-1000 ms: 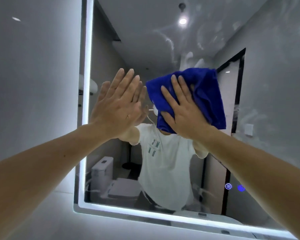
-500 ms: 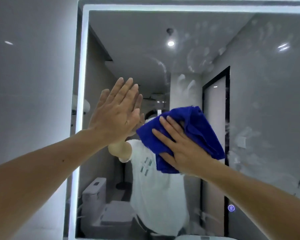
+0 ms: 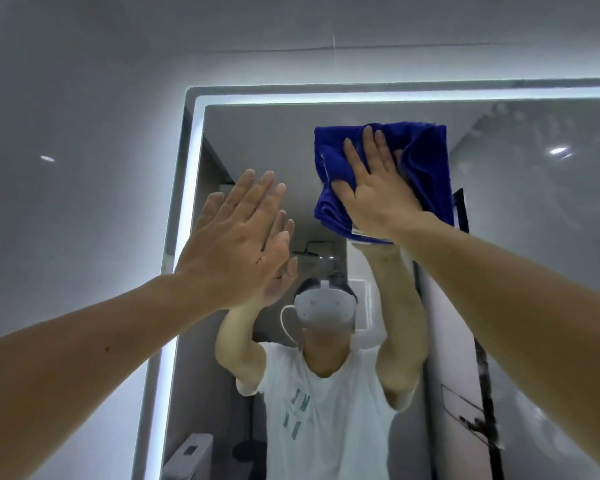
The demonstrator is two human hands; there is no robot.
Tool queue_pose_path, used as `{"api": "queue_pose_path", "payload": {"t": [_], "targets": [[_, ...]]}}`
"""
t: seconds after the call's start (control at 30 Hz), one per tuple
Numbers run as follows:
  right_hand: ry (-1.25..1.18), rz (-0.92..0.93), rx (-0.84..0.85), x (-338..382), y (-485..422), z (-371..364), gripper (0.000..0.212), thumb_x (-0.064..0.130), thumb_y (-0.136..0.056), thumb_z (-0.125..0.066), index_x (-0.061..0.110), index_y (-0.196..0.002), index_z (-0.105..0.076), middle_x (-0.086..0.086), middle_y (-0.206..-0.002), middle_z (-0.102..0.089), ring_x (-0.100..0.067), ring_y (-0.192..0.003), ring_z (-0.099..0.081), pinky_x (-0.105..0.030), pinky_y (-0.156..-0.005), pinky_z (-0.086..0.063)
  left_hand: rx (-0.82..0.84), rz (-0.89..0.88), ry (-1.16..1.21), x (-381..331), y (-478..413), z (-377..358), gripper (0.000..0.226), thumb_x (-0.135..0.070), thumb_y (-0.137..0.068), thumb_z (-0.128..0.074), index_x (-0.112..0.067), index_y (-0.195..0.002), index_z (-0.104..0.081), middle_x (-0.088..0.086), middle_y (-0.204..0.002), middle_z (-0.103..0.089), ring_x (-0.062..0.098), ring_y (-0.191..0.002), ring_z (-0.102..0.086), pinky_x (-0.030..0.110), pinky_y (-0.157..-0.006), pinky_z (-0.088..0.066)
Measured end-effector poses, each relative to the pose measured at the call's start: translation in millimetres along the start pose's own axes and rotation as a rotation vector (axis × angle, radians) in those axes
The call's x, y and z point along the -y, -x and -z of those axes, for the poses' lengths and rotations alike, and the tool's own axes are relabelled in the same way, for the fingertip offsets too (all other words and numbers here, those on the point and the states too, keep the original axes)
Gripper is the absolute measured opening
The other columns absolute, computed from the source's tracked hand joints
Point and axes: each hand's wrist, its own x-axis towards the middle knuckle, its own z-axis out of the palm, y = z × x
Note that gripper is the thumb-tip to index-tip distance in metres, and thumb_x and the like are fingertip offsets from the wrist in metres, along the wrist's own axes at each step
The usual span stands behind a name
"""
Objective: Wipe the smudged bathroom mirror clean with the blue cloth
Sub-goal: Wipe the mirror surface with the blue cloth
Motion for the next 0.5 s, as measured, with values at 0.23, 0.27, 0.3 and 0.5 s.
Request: {"api": "queue_pose_path", "payload": {"t": [0.23, 0.27, 0.3, 0.5], "targets": [[0.052, 0.302, 0.058, 18.8, 135.5, -25.3, 0.065, 0.048, -0.101, -0.016, 0.016, -0.156, -0.002, -0.011, -0.162, 0.011, -0.026, -0.149, 0.014, -0.039, -0.117, 0.015, -0.064, -0.019, 0.066, 2.6, -11.8, -2.8, 0.068, -0.05, -0.092, -0.012, -0.027, -0.155, -0.004, -0.01, -0.163, 0.008, 0.005, -0.147, 0.019, 0.039, -0.122, 0.004], [0.064, 0.345, 0.073, 18.9, 154.0, -29.5, 0.064, 0.047, -0.102, -0.018, 0.015, -0.156, -0.006, -0.012, -0.163, 0.005, -0.028, -0.15, 0.007, -0.043, -0.118, 0.004, -0.06, -0.025, 0.068, 3.0, -11.5, -4.2, 0.068, -0.049, -0.092, -0.013, -0.026, -0.155, -0.004, -0.01, -0.163, 0.007, 0.005, -0.147, 0.019, 0.039, -0.122, 0.004], [0.071, 0.382, 0.076, 15.8, 163.7, -31.8, 0.063, 0.046, -0.102, -0.021, 0.014, -0.156, -0.011, -0.012, -0.163, -0.002, -0.029, -0.15, 0.0, -0.044, -0.117, -0.005, -0.054, -0.034, 0.058, 3.4, -11.0, -5.7, 0.067, -0.049, -0.092, -0.014, -0.026, -0.155, -0.004, -0.01, -0.163, 0.008, 0.005, -0.147, 0.019, 0.039, -0.122, 0.003], [-0.003, 0.312, 0.054, -0.5, 63.5, -13.9, 0.063, 0.048, -0.104, -0.022, 0.026, -0.154, 0.01, 0.001, -0.159, 0.027, -0.012, -0.143, 0.03, -0.033, -0.116, 0.021, -0.086, -0.049, 0.033, 5.8, -25.3, -9.7, 0.07, -0.054, -0.087, -0.003, -0.026, -0.152, 0.002, -0.011, -0.16, 0.009, 0.006, -0.147, 0.018, 0.039, -0.122, 0.0]]}}
